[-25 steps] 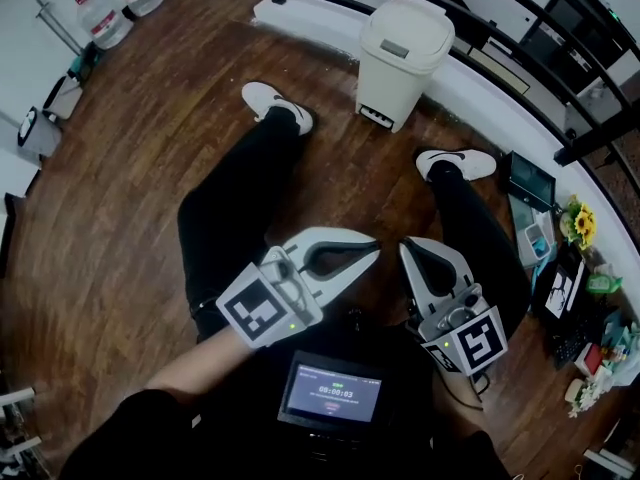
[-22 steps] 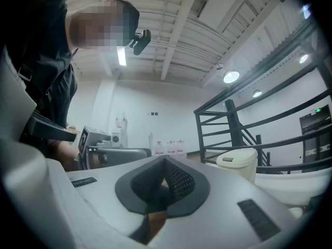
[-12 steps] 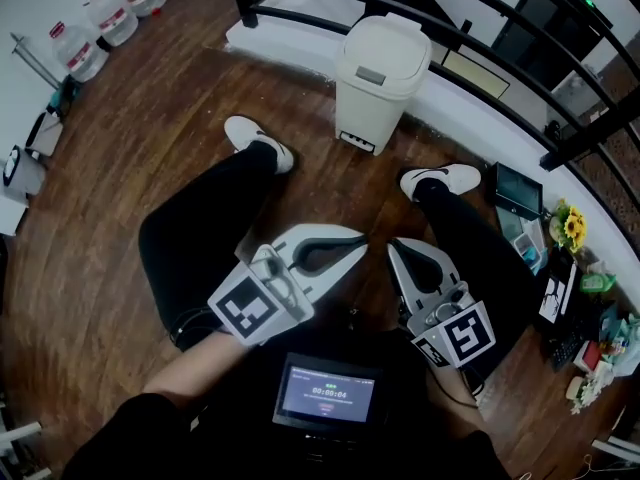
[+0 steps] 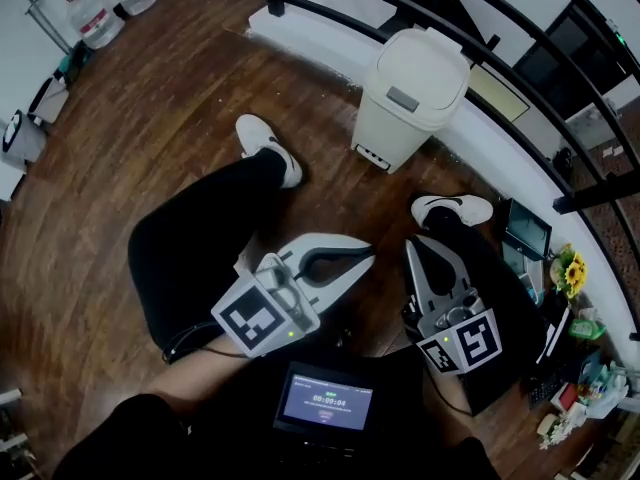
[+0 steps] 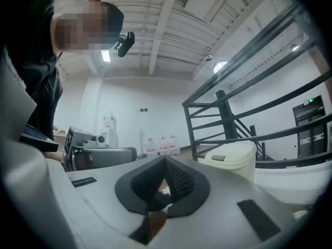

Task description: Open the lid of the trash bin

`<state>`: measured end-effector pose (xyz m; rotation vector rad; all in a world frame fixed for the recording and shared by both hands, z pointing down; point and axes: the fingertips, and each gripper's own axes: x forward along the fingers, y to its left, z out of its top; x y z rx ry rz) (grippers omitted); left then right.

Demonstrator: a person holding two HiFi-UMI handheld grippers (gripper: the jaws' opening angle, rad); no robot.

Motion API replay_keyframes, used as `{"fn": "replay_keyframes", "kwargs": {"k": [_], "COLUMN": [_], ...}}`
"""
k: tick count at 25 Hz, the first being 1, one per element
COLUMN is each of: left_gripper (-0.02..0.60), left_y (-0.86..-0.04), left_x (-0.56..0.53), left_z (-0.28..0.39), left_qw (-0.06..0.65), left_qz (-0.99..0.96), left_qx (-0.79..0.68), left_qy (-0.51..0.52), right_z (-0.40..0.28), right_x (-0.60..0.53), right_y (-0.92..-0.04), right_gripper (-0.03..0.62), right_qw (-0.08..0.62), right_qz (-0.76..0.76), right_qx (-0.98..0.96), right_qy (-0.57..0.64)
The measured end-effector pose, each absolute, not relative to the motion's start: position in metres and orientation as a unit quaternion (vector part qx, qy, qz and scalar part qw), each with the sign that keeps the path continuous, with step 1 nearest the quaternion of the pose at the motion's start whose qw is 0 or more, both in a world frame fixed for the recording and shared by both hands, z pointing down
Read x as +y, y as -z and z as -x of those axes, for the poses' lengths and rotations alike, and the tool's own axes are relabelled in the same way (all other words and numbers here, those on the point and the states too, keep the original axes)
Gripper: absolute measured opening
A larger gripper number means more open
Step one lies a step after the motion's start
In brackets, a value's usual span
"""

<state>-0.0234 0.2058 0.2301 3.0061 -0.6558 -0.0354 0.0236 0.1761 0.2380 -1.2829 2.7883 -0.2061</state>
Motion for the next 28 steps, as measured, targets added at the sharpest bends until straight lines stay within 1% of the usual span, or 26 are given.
{"fn": "replay_keyframes", "kwargs": {"k": [3,6,12,17,19,23,28], "left_gripper": [0.038,0.038,0.038,0.038,0.038,0.038,0.038], "left_y": [-0.240,-0.240,-0.213,-0.204,-0.204,-0.211,-0.225], "left_x": [0.187,0.172,0.135,0.100,0.085,0.041,-0.012], "left_z": [0.023,0.023,0.023,0.013,0.012,0.003,-0.003], "left_qw": [0.053,0.052,0.004,-0.019,-0.012,0.045,0.061], "left_qz": [-0.975,-0.976,-0.973,-0.972,-0.972,-0.972,-0.974], "left_qx": [-0.214,-0.214,-0.228,-0.229,-0.230,-0.231,-0.219], "left_qy": [0.010,-0.003,-0.031,-0.046,-0.041,-0.015,-0.026], "right_z": [-0.023,-0.023,-0.016,-0.013,-0.009,-0.009,-0.028], "right_x": [0.158,0.144,0.111,0.066,0.050,0.011,-0.029], "right_y": [-0.248,-0.246,-0.223,-0.223,-0.227,-0.240,-0.248], "right_gripper": [0.018,0.018,0.018,0.018,0.018,0.018,0.018], "right_qw": [0.022,0.020,0.024,0.019,0.021,0.017,0.022], "right_qz": [0.421,0.425,0.414,0.433,0.441,0.455,0.482], "right_qx": [0.904,0.903,0.908,0.899,0.894,0.886,0.871], "right_qy": [0.068,0.058,0.056,0.060,0.072,0.086,0.099]}}
